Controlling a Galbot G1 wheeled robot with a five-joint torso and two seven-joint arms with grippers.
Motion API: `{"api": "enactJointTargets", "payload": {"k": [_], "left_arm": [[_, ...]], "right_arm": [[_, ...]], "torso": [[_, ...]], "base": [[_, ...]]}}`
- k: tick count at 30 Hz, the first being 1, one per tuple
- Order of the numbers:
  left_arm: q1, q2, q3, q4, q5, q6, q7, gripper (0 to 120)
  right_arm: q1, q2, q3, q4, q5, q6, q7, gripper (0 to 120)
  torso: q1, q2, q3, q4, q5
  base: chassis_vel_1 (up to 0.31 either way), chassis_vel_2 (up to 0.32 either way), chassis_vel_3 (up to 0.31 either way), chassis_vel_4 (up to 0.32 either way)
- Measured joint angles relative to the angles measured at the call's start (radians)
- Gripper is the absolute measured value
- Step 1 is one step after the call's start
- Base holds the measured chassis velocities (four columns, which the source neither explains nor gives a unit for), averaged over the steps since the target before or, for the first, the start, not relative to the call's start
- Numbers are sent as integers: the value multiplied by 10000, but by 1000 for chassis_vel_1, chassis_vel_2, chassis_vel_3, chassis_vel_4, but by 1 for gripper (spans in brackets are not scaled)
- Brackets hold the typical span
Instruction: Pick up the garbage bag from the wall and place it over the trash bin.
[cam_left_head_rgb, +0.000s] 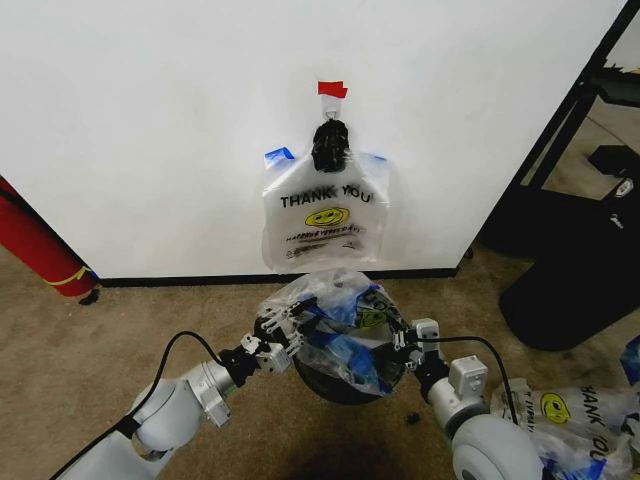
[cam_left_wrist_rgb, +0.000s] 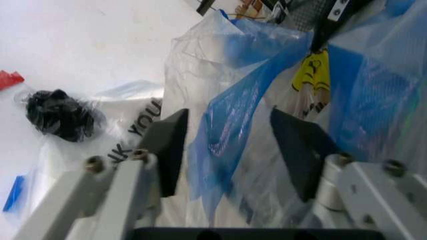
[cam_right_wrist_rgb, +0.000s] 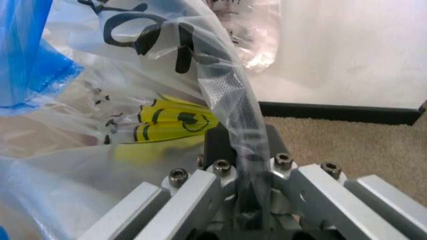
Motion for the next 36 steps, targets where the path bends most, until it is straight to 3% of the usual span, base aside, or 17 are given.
{"api": "enactJointTargets", "payload": {"k": [3,6,11,12,16,20,23,26,28,30,32,34,36], "left_arm": [[33,-42,60,-100,-169,-6,-16,68],[118,-42,129,-199,-476,32,-28,64],[280,6,390,-372,-1731,263,-31,43],[280,6,390,-372,-1731,263,-31,43],[250,-6,433,-359,-1957,306,19,24],[225,-11,436,-322,-2047,318,45,17],[198,-11,436,-291,-2216,349,81,3],[188,-12,435,-293,-2373,364,98,0],[194,29,437,-417,-3230,460,201,0],[200,169,539,-728,-5049,857,381,0],[162,194,558,-808,-5568,1037,394,0],[-141,236,514,-1023,-7268,2020,101,0],[-283,296,396,-1144,-8268,2741,-312,0]], "right_arm": [[-79,15,-19,6,-97,25,-57,0],[-90,13,-28,0,-125,31,-79,0],[-52,-15,-67,-47,-129,25,-149,0],[-52,-15,-67,-47,-129,25,-149,0],[-26,-21,-99,-52,-130,4,-221,0],[-19,-19,-102,-51,-132,-1,-249,0],[-15,-16,-98,-48,-147,-3,-287,0],[-19,-16,-86,-49,-176,2,-304,0],[-35,-40,-25,-203,-410,157,-419,0],[-82,-206,159,-737,-1093,1007,-1160,0],[-91,-269,241,-917,-1311,1336,-1456,0],[-150,-530,640,-1412,-1711,2636,-2876,0],[-118,-630,948,-1708,-1741,3579,-3781,0]], "torso": [[0,0,0,-1,0],[0,0,0,0,0],[0,0,0,1,0],[0,0,0,1,0],[0,0,0,1,0],[0,0,0,0,0],[0,0,0,1,0],[0,0,0,1,0],[0,-1,0,1,0],[0,-1,0,2,0],[0,0,0,2,1],[0,0,0,-2,0],[0,-1,0,0,1]], "base": [[0,0,0,0],[0,0,0,0],[0,0,0,0],[0,0,0,0],[0,0,0,0],[0,0,0,0],[0,0,0,0],[0,0,0,0],[0,0,0,0],[0,0,0,0],[0,0,0,0],[0,0,0,0],[0,0,0,0]]}}
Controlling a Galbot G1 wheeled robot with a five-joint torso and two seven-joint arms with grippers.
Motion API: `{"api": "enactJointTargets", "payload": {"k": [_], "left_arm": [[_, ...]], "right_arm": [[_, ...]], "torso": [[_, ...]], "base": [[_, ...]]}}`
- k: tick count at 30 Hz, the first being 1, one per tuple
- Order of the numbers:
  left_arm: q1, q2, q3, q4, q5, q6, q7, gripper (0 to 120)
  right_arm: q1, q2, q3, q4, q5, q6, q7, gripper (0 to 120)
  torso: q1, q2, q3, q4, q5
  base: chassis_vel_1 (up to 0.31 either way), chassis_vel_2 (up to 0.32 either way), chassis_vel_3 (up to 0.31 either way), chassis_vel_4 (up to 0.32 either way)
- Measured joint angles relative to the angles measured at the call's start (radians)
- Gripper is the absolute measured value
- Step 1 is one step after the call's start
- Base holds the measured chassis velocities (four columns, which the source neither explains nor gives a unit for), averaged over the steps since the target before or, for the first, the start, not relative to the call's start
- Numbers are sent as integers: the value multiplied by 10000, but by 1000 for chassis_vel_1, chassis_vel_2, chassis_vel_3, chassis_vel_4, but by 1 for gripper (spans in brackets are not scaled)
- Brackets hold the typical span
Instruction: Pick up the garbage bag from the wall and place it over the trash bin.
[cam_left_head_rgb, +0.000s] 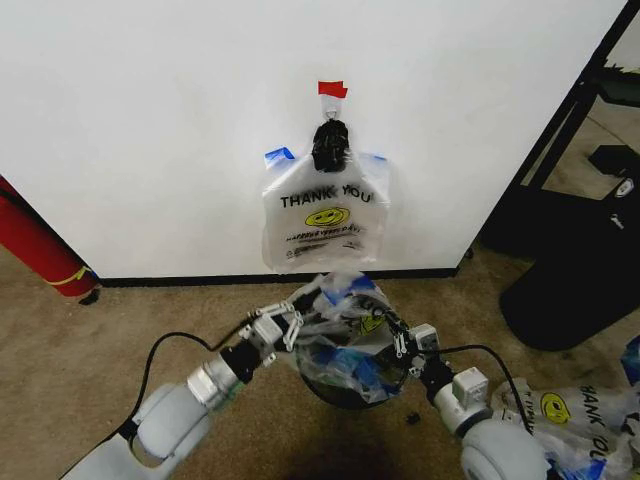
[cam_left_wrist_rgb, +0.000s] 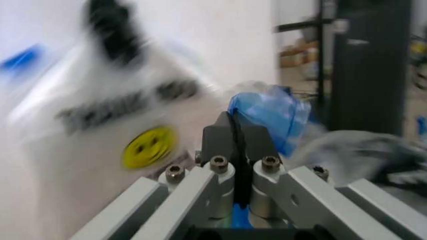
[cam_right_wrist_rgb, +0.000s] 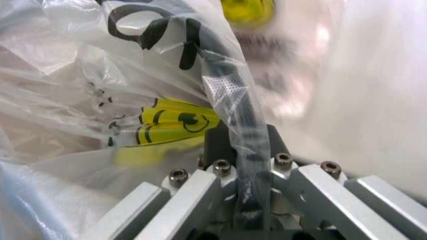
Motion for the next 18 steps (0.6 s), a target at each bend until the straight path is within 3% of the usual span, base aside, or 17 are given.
{"api": "enactJointTargets", "payload": {"k": [3,8,18], "left_arm": [[-141,123,-150,-160,-1207,1137,-544,0],[-200,205,-255,157,-1641,2280,-810,0],[-238,40,-214,622,-1618,2683,-728,0]], "right_arm": [[60,-60,572,-450,118,1292,-1512,0],[93,-14,913,-716,1087,2289,-2543,0],[88,283,691,-827,3379,2600,-2735,0]], "torso": [[0,0,0,1,1],[0,-1,0,1,0],[0,-2,0,0,-2]], "base": [[0,0,0,0],[0,0,0,0],[0,0,0,0]]}}
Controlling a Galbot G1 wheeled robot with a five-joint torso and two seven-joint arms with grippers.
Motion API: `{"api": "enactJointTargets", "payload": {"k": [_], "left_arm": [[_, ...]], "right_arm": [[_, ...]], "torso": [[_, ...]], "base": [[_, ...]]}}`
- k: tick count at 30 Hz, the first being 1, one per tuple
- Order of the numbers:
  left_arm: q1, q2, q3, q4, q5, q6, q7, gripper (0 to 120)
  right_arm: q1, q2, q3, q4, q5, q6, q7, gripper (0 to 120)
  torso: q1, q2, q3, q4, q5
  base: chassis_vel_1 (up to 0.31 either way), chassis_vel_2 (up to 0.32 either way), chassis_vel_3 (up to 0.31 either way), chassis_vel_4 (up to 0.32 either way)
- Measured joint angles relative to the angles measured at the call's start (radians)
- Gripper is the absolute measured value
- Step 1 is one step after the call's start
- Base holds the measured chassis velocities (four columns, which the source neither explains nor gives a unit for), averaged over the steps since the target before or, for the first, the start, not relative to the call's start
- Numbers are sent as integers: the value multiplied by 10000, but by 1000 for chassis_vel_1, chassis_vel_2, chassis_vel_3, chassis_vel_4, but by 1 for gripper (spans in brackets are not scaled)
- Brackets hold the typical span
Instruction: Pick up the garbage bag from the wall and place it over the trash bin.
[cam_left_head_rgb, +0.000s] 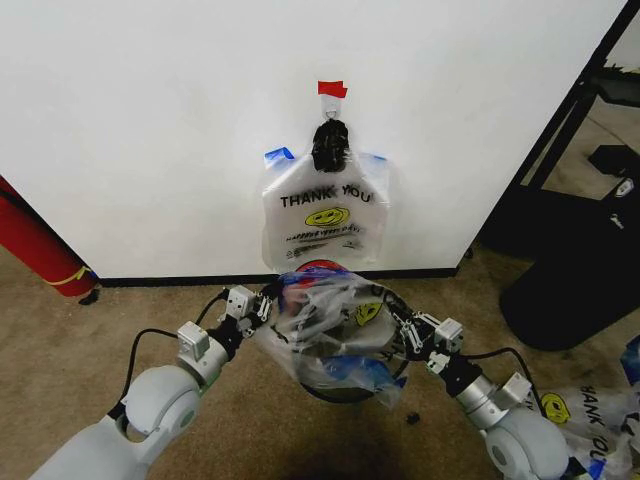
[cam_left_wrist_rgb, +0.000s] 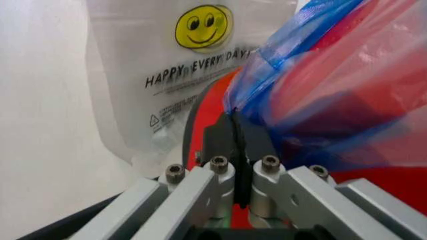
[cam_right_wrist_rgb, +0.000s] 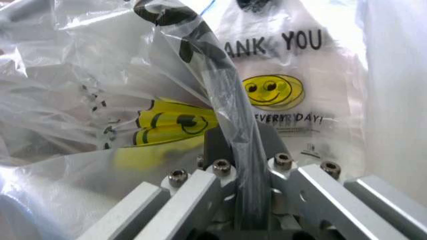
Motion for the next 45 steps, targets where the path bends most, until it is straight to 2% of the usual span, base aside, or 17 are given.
{"api": "enactJointTargets", "payload": {"k": [2,4,7,12,13,15,17,20,21,25,27,29,32,37,42,45], "left_arm": [[-31,-39,27,2,-232,-290,-7,0],[-48,-71,19,9,-398,-630,70,10],[-77,-106,-23,69,-388,-874,92,16],[66,-273,-256,11,1096,-1545,-831,38],[66,-273,-256,11,1096,-1545,-831,38],[407,-282,-308,-356,1647,-2122,-732,48],[755,-281,-312,-686,2131,-2763,-310,54],[1349,-275,-199,-1073,2786,-3763,1123,68],[1349,-275,-199,-1073,2786,-3763,1123,68],[1850,-266,117,-862,3846,-4323,2901,84],[1916,-254,253,-634,4236,-4333,3247,93],[1927,-245,331,-545,4367,-4261,3302,97],[1870,-203,600,-417,4383,-3919,3254,98],[1614,93,1254,-477,3041,-2969,3086,93],[1392,208,1521,-678,2147,-2334,2915,80],[1340,201,1586,-721,2008,-2139,2756,75]], "right_arm": [[16,77,-74,-36,58,-81,296,0],[33,164,-203,-40,-25,-283,890,0],[29,257,-350,-13,-212,-547,1647,0],[-38,463,-780,149,-782,-1445,3744,0],[-38,463,-780,149,-782,-1445,3744,0],[-42,530,-895,126,-1339,-1558,4192,0],[-25,588,-960,26,-2168,-1509,4468,0],[-4,671,-1050,-38,-3328,-1239,4660,0],[-4,671,-1050,-38,-3328,-1239,4660,0],[23,777,-1067,-18,-4706,-674,4738,0],[27,781,-1019,0,-5161,-416,4723,0],[18,776,-996,17,-5315,-322,4704,0],[-25,749,-945,58,-5534,-103,4606,0],[-28,749,-881,-39,-6011,441,4248,0],[-12,787,-853,-159,-6670,849,3975,0],[-6,809,-831,-207,-6912,969,3911,0]], "torso": [[0,0,0,0,1],[0,0,0,0,0],[0,0,0,1,2],[0,0,0,-1,0],[0,0,0,-1,0],[0,0,0,0,2],[0,1,-1,1,1],[0,1,-1,1,3],[0,1,-1,1,3],[0,1,-1,1,2],[0,1,-1,1,1],[0,1,-1,1,1],[0,1,-1,0,1],[0,1,0,0,1],[0,1,0,0,2],[0,1,0,0,1]], "base": [[0,0,0,0],[0,0,0,0],[0,0,0,0],[0,0,0,0],[0,0,0,0],[0,0,0,0],[0,0,0,0],[0,0,0,0],[0,0,0,0],[0,0,0,0],[0,0,0,0],[0,0,0,0],[0,0,0,0],[0,0,0,0],[0,0,0,0],[0,0,0,0]]}}
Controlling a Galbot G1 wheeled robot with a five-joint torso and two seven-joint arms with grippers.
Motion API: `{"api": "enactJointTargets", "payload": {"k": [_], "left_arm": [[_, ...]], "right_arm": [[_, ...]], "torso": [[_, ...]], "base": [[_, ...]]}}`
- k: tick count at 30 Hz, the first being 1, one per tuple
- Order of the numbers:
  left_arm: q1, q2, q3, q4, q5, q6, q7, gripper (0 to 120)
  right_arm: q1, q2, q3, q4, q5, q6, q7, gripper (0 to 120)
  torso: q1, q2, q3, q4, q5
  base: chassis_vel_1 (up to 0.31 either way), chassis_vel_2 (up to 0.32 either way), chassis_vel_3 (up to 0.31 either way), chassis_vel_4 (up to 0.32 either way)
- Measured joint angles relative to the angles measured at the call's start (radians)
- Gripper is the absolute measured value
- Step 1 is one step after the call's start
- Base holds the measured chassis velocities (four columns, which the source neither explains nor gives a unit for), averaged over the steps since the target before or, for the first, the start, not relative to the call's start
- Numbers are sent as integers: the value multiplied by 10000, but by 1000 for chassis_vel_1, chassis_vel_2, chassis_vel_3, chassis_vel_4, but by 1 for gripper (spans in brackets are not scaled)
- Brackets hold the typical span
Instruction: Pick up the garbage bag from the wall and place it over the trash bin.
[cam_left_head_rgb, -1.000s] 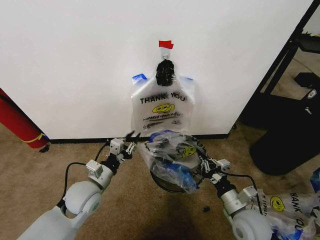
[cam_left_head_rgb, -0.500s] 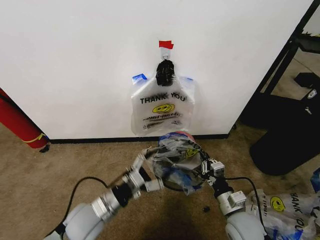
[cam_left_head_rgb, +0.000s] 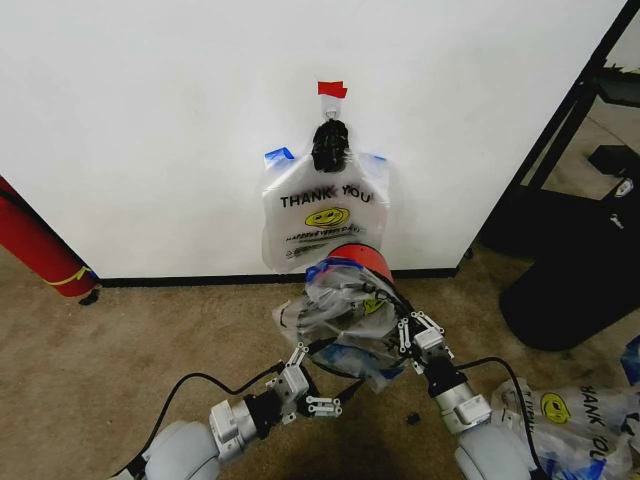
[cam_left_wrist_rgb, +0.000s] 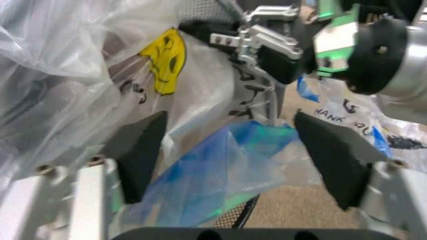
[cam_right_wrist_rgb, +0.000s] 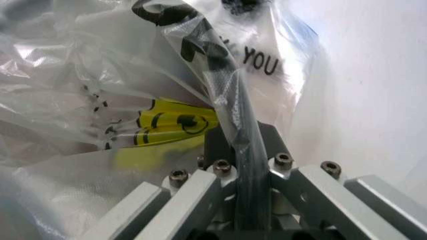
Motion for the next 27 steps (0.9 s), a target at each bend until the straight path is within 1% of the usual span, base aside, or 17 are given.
{"api": "enactJointTargets", "payload": {"k": [1,2,3,4,6,8,11,12,15,18,19,20,21,24,26,27], "left_arm": [[-11,-4,16,-10,-26,52,-46,75],[-20,-7,31,-22,-49,111,-94,69],[-36,-15,59,-47,-82,221,-183,61],[-36,-15,59,-47,-82,221,-183,61],[-91,-47,149,-75,21,596,-526,53],[-138,-90,181,26,474,766,-836,45],[-121,-136,131,146,1591,1046,-1284,31],[-121,-136,131,146,1591,1046,-1284,31],[-30,-157,-39,59,2061,1205,-1371,19],[61,-140,-212,-77,2207,1249,-1363,7],[61,-140,-212,-77,2207,1249,-1363,7],[91,-128,-253,-120,2209,1257,-1357,1],[122,-116,-283,-151,2210,1258,-1348,0],[208,-116,-329,-194,2194,1209,-1336,0],[284,-148,-332,-204,2023,899,-1268,0],[284,-148,-332,-204,2023,899,-1268,0]], "right_arm": [[1,6,4,-11,-55,25,-10,0],[2,9,6,-18,-88,43,-15,0],[4,20,14,-38,-194,102,-30,0],[4,20,14,-38,-194,102,-30,0],[6,46,23,-69,-467,266,-56,0],[1,58,31,-69,-555,366,-82,0],[-20,62,44,10,-591,439,-97,0],[-20,62,44,10,-591,439,-97,0],[-12,63,67,30,-570,439,-88,0],[-6,65,74,41,-532,413,-55,0],[-6,65,74,41,-532,413,-55,0],[-4,64,78,46,-515,399,-43,0],[-2,61,83,53,-490,382,-30,0],[0,60,78,94,-268,232,50,0],[-22,58,21,165,151,-143,237,0],[-22,58,21,165,151,-143,237,0]], "torso": [[0,0,0,0,0],[0,0,0,0,0],[0,0,0,0,0],[0,0,0,0,0],[0,0,0,0,0],[0,0,0,0,0],[0,0,0,0,0],[0,0,0,0,0],[0,0,0,0,0],[0,0,0,1,0],[0,0,0,1,0],[0,0,0,0,0],[0,0,0,0,0],[0,0,0,1,0],[0,0,0,1,0],[0,0,0,1,0]], "base": [[0,0,0,0],[0,0,0,0],[0,0,0,0],[0,0,0,0],[0,0,0,0],[0,0,0,0],[0,0,0,0],[0,0,0,0],[0,0,0,0],[0,0,0,0],[0,0,0,0],[0,0,0,0],[0,0,0,0],[0,0,0,0],[0,0,0,0],[0,0,0,0]]}}
